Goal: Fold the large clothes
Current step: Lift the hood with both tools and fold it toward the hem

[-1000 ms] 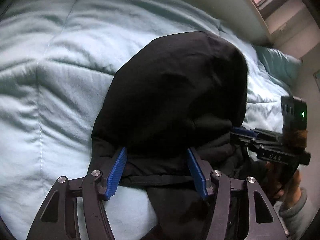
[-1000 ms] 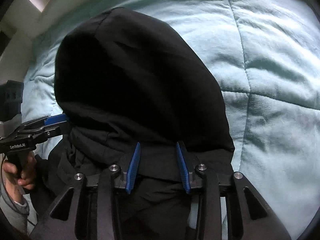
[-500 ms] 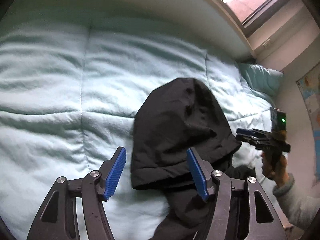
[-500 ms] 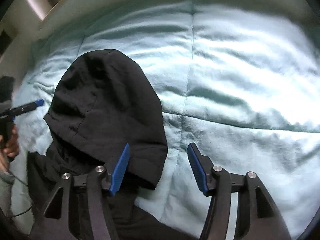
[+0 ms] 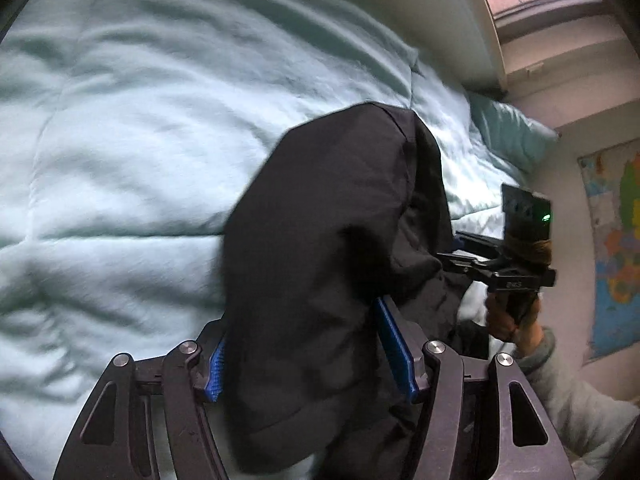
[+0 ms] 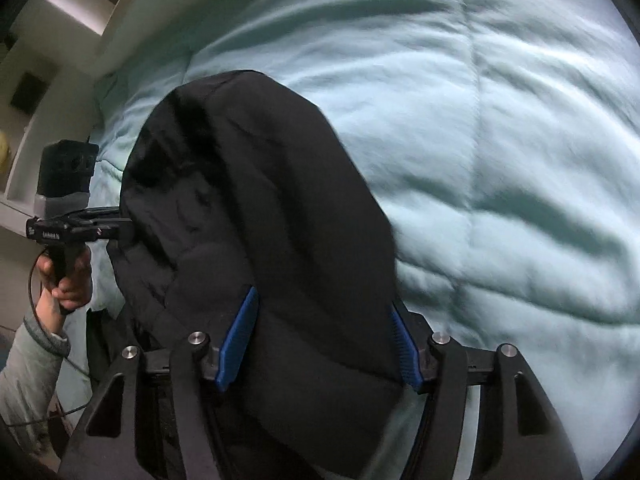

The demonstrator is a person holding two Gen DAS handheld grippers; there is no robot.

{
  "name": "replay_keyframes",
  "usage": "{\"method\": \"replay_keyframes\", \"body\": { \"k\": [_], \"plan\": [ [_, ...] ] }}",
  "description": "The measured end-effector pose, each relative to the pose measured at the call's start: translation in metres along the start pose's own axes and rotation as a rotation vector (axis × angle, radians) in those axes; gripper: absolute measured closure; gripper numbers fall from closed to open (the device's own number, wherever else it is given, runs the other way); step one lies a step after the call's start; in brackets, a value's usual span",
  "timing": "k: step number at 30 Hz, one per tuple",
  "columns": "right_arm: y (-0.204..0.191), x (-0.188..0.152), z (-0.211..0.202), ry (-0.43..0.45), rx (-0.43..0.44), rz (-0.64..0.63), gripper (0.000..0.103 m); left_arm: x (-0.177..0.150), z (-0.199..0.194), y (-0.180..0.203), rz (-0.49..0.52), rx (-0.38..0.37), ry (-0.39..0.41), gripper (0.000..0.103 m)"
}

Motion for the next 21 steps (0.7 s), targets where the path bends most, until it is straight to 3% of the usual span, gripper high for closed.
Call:
{"method": "replay_keyframes", "body": {
  "k": [1, 2, 4, 7, 12, 16, 21],
  "plan": [
    [-0.004, 0.003, 0.0, 0.004, -0.018, -0.016, 0.056, -0.002, -0.001, 0.005, 0.023, 0.009, 0.024, 0.049],
    [-0.008, 0.004, -0.003, 0.009, -0.06, -0.041, 0.067, -0.007, -0.005, 0.011, 0.062, 0.027, 0.052, 0.071],
    [-0.019, 0.002, -0.016, 0.032, -0.127, -0.097, 0.079, -0.017, -0.019, 0.024, 0.14, 0.06, 0.095, 0.086],
    [-0.04, -0.007, -0.05, 0.082, -0.179, -0.167, 0.085, -0.04, -0.052, 0.045, 0.208, 0.066, 0.145, 0.089],
    [-0.099, -0.032, -0.121, 0.169, -0.275, -0.259, 0.086, -0.102, -0.11, 0.091, 0.315, 0.055, 0.212, 0.089],
    [-0.157, -0.075, -0.173, 0.216, -0.382, -0.325, 0.087, -0.166, -0.148, 0.116, 0.358, 0.063, 0.243, 0.089],
    [-0.212, -0.144, -0.215, 0.229, -0.51, -0.352, 0.087, -0.263, -0.165, 0.13, 0.404, 0.147, 0.222, 0.089]
  ]
}}
Point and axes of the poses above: each gripper's, at about its wrist camera, not at the fingertips, and z roughly the way its jaws point, y to its right, x to its top, the point moved 6 cm from there along z, roughly the way its jaws point, and after that the axes turned 15 degrees about -z, right-handed, at the moved point
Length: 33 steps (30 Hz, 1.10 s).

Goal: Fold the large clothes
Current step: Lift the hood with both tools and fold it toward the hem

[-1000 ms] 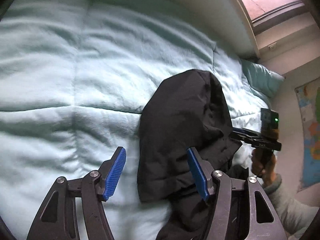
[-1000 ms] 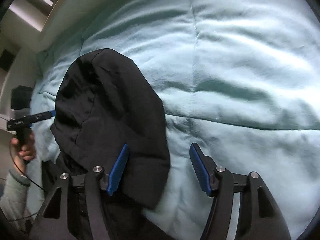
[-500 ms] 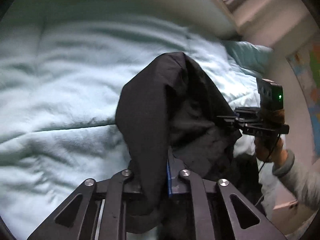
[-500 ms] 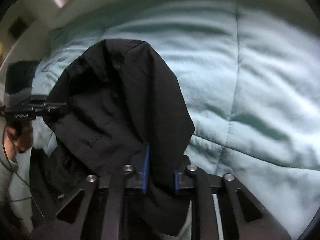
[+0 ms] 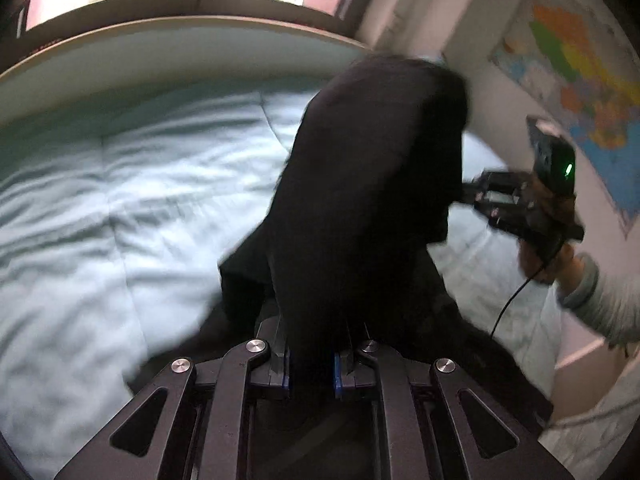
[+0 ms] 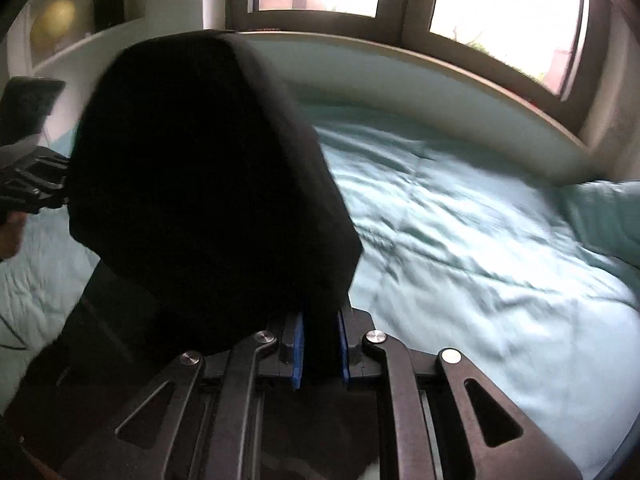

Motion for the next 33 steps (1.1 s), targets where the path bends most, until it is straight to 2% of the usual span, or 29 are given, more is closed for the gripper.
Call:
{"method": "replay_keyframes", "body": {
  "k": [3, 6, 8, 10, 12, 14, 15, 18, 20, 21, 24, 26, 28, 31, 33],
  "plan": [
    [-0.031, -0.034, -0.028, -0.05, -0.026, -0.014, 0.086, -0.059, -0.005, 0.006, -0.022, 0.062, -0.059, 0.086],
    [-0.057, -0.082, -0.03, -0.18, 0.01, 0.004, 0.082, -0.122, 0.003, -0.006, -0.098, 0.148, -0.144, 0.085],
    [-0.063, -0.11, -0.034, -0.247, 0.039, 0.051, 0.075, -0.162, 0.001, -0.019, -0.204, 0.16, -0.19, 0.085],
    [-0.062, -0.129, -0.042, -0.284, 0.051, 0.115, 0.074, -0.178, -0.01, -0.024, -0.274, 0.153, -0.182, 0.085],
    [-0.059, -0.13, -0.053, -0.293, 0.047, 0.158, 0.068, -0.175, -0.027, -0.026, -0.311, 0.161, -0.141, 0.085],
    [-0.051, -0.118, -0.064, -0.26, 0.046, 0.199, 0.05, -0.154, -0.045, -0.02, -0.328, 0.151, -0.077, 0.085],
    [-0.048, -0.107, -0.067, -0.235, 0.046, 0.214, 0.046, -0.145, -0.051, -0.017, -0.327, 0.15, -0.054, 0.085],
    [-0.059, -0.062, -0.063, -0.164, 0.085, 0.251, 0.044, -0.1, -0.056, 0.008, -0.295, 0.095, 0.037, 0.08],
    [-0.058, -0.032, -0.045, -0.147, 0.117, 0.281, 0.044, -0.07, -0.04, 0.021, -0.312, 0.054, 0.058, 0.063],
    [-0.064, -0.023, -0.039, -0.145, 0.139, 0.29, 0.044, -0.063, -0.029, 0.024, -0.315, 0.044, 0.052, 0.061],
    [-0.091, -0.011, -0.009, -0.188, 0.208, 0.304, 0.044, -0.052, 0.015, 0.034, -0.299, 0.022, -0.006, 0.061],
    [-0.11, -0.017, 0.015, -0.249, 0.243, 0.299, 0.044, -0.061, 0.051, 0.027, -0.327, 0.028, -0.084, 0.061],
    [-0.131, -0.034, 0.041, -0.321, 0.288, 0.312, 0.044, -0.083, 0.075, 0.016, -0.339, 0.058, -0.156, 0.061],
    [-0.166, -0.083, 0.083, -0.464, 0.363, 0.296, 0.044, -0.135, 0.113, -0.01, -0.412, 0.101, -0.332, 0.061],
    [-0.184, -0.12, 0.104, -0.511, 0.384, 0.294, 0.044, -0.156, 0.124, -0.019, -0.458, 0.077, -0.345, 0.061]
  ]
}}
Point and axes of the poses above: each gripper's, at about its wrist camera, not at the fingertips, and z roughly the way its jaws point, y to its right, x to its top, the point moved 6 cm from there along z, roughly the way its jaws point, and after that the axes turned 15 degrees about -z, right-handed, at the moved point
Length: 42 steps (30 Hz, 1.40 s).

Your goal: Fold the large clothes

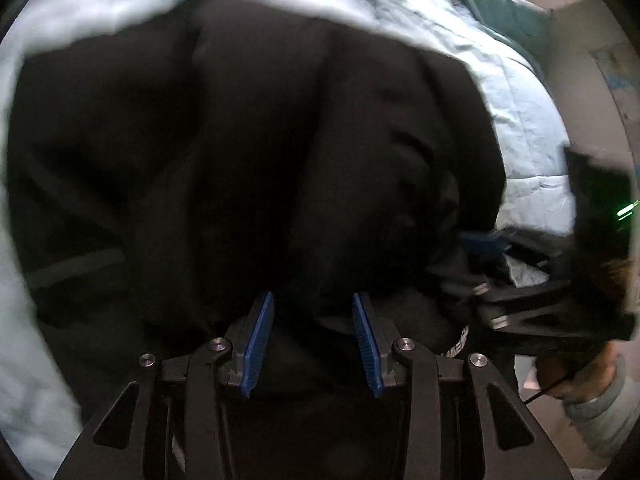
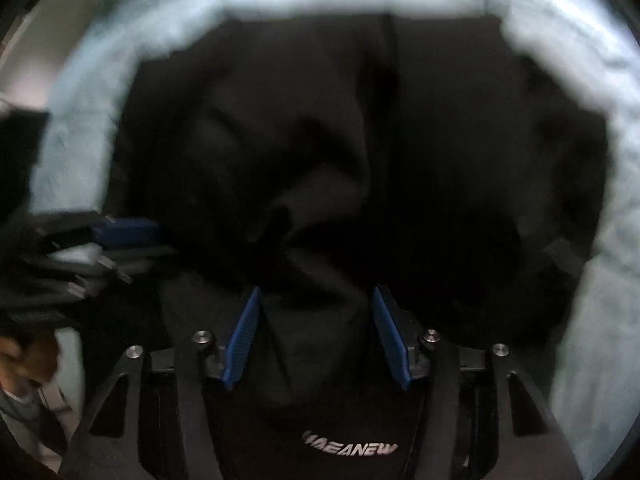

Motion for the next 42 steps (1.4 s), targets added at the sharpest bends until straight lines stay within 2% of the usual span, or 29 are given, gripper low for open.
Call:
{"method": "replay_keyframes", "body": {
  "k": [2, 5, 8, 10, 14, 16, 19, 20, 22, 24, 26, 30, 33, 34, 35, 36, 37, 39, 42],
  "plan": [
    [0.001, -0.004, 0.008, 0.041, -0.012, 0.004, 0.044, -0.004, 0.004, -0.001, 0.001, -0.014, 0.031, 0.061],
    [0.001, -0.001, -0.002, 0.047, 0.005, 0.02, 0.044, -0.003, -0.005, 0.005, 0.008, -0.015, 0.053, 0.061],
    [0.0, 0.001, -0.028, 0.075, 0.021, -0.015, 0.044, -0.001, -0.026, 0.019, 0.056, -0.028, 0.075, 0.061],
    [0.0, 0.01, -0.054, 0.135, 0.011, -0.043, 0.044, 0.0, -0.048, 0.035, 0.099, -0.062, 0.119, 0.061],
    [0.014, 0.052, -0.092, 0.252, -0.051, -0.036, 0.043, 0.037, -0.074, 0.058, 0.1, -0.13, 0.214, 0.057],
    [0.027, 0.077, -0.089, 0.269, -0.105, -0.018, 0.043, 0.061, -0.068, 0.056, 0.076, -0.095, 0.238, 0.056],
    [0.046, 0.103, -0.056, 0.22, -0.122, 0.032, 0.043, 0.09, -0.038, 0.038, 0.016, -0.03, 0.21, 0.056],
    [0.053, 0.105, -0.042, 0.183, -0.135, 0.044, 0.043, 0.098, -0.023, 0.027, -0.011, 0.004, 0.185, 0.057],
    [0.064, 0.097, -0.008, 0.058, -0.173, 0.048, 0.049, 0.1, -0.009, 0.01, -0.038, 0.017, 0.146, 0.058],
    [0.059, 0.096, 0.001, 0.036, -0.186, 0.03, 0.05, 0.095, -0.011, 0.009, -0.041, 0.009, 0.141, 0.059],
    [0.05, 0.09, -0.015, 0.062, -0.173, 0.017, 0.048, 0.083, -0.025, 0.018, -0.015, 0.015, 0.152, 0.058],
    [0.023, 0.062, -0.063, 0.178, -0.061, 0.014, 0.045, 0.049, -0.064, 0.03, 0.067, -0.051, 0.179, 0.057],
    [-0.002, 0.032, -0.066, 0.192, 0.022, 0.009, 0.045, 0.019, -0.064, 0.033, 0.1, -0.101, 0.128, 0.05],
    [-0.009, 0.023, -0.054, 0.153, 0.015, -0.003, 0.045, 0.011, -0.054, 0.027, 0.093, -0.063, 0.111, 0.05],
    [-0.013, 0.015, -0.039, 0.104, -0.013, -0.009, 0.045, 0.005, -0.037, 0.018, 0.077, 0.01, 0.084, 0.05],
    [-0.013, 0.007, -0.02, 0.044, -0.04, 0.002, 0.045, 0.001, -0.023, 0.007, 0.066, 0.049, 0.06, 0.05],
    [-0.013, 0.003, -0.007, 0.015, -0.029, 0.021, 0.045, -0.002, -0.01, -0.002, 0.045, 0.072, 0.032, 0.051],
    [-0.012, -0.001, -0.003, 0.011, -0.01, 0.063, 0.045, -0.009, -0.011, -0.005, 0.003, 0.075, 0.036, 0.052],
    [-0.014, -0.004, -0.034, 0.07, -0.005, 0.09, 0.045, -0.027, -0.043, 0.003, 0.01, 0.062, 0.099, 0.052]
  ]
}}
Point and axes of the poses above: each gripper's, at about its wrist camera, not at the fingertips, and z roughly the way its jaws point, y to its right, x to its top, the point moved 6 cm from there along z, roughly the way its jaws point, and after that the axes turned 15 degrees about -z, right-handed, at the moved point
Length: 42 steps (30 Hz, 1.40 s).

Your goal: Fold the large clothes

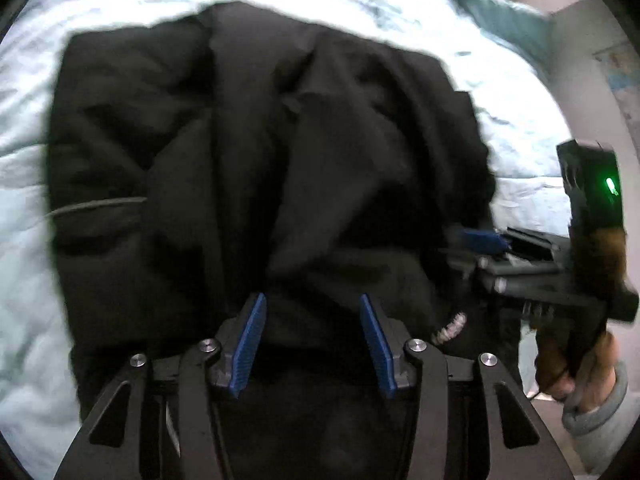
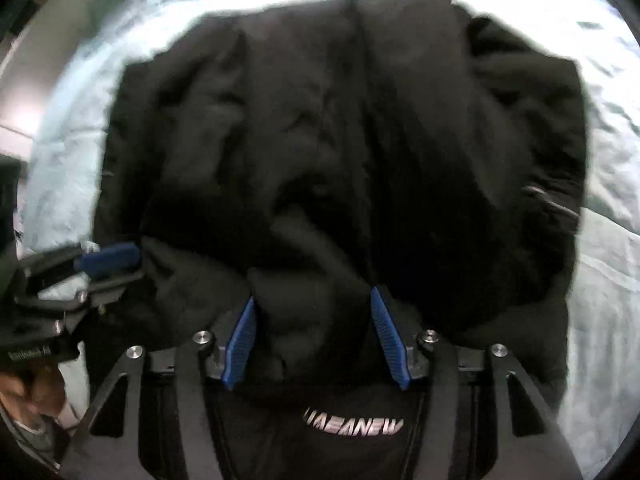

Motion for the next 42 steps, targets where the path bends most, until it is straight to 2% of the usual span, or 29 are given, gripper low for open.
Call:
{"method": "replay_keyframes", "body": {
  "k": [4, 7, 11, 15, 20, 26, 31, 35, 39, 42],
  "plan": [
    [-0.001, -0.022, -0.037, 0.054, 0.002, 0.019, 0.045, -0.033, -0.044, -0.021, -0.023, 0.038, 0.065, 0.052],
    [0.007, -0.05, -0.054, 0.073, 0.009, 0.072, 0.045, -0.066, -0.073, -0.057, -0.114, 0.08, 0.097, 0.052],
    [0.023, -0.113, -0.08, 0.096, 0.024, 0.159, 0.044, -0.116, -0.116, -0.107, -0.27, 0.041, 0.158, 0.052],
    [0.038, -0.169, -0.093, 0.092, 0.022, 0.233, 0.043, -0.146, -0.122, -0.131, -0.381, 0.052, 0.19, 0.052],
    [0.061, -0.224, -0.101, 0.075, 0.022, 0.316, 0.043, -0.179, -0.133, -0.149, -0.426, 0.069, 0.203, 0.052],
    [0.072, -0.268, -0.112, 0.049, -0.008, 0.341, 0.043, -0.213, -0.119, -0.162, -0.501, 0.073, 0.158, 0.052],
    [0.071, -0.3, -0.115, 0.008, -0.051, 0.32, 0.043, -0.239, -0.106, -0.179, -0.614, 0.014, 0.112, 0.052],
    [0.075, -0.329, -0.109, -0.038, -0.051, 0.346, 0.043, -0.259, -0.093, -0.194, -0.684, -0.013, 0.067, 0.051],
    [0.082, -0.356, -0.105, -0.076, -0.047, 0.369, 0.043, -0.276, -0.079, -0.198, -0.71, -0.032, 0.008, 0.051],
    [0.082, -0.371, -0.097, -0.09, 0.009, 0.406, 0.041, -0.288, -0.069, -0.197, -0.715, -0.056, -0.033, 0.051]
  ]
}}
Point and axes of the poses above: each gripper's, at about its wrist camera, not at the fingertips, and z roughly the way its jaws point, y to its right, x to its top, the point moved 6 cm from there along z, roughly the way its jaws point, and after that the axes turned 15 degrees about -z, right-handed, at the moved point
